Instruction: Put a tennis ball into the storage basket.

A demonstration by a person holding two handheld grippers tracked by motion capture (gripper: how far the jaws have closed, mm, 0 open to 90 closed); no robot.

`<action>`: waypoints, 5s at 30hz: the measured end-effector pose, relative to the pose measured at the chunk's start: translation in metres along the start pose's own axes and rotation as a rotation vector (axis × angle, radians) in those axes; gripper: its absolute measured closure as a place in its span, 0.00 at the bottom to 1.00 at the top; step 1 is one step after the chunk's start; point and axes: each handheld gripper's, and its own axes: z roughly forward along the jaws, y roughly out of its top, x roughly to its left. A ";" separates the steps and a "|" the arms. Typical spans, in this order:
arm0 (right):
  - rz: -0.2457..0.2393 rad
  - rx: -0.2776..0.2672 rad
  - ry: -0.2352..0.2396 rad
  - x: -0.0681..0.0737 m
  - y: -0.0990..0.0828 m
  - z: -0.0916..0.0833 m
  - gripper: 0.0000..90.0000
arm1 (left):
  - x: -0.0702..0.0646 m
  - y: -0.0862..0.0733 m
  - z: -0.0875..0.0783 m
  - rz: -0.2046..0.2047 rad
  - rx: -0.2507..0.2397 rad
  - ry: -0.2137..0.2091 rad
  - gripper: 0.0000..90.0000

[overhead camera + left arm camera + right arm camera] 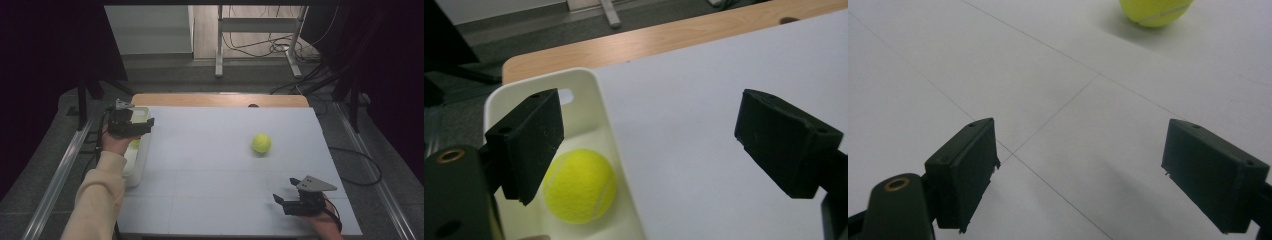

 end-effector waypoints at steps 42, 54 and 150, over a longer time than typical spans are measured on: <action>0.016 -0.037 0.005 0.000 0.003 0.002 0.18 | -0.083 -0.030 -0.013 0.102 -0.142 -0.306 0.14; 0.009 -0.043 0.015 0.000 0.006 0.004 0.18 | -0.101 -0.032 -0.013 0.122 -0.145 -0.353 0.15; 0.020 -0.073 0.040 -0.001 0.005 -0.003 0.18 | -0.239 0.000 0.118 0.276 0.027 -0.489 0.14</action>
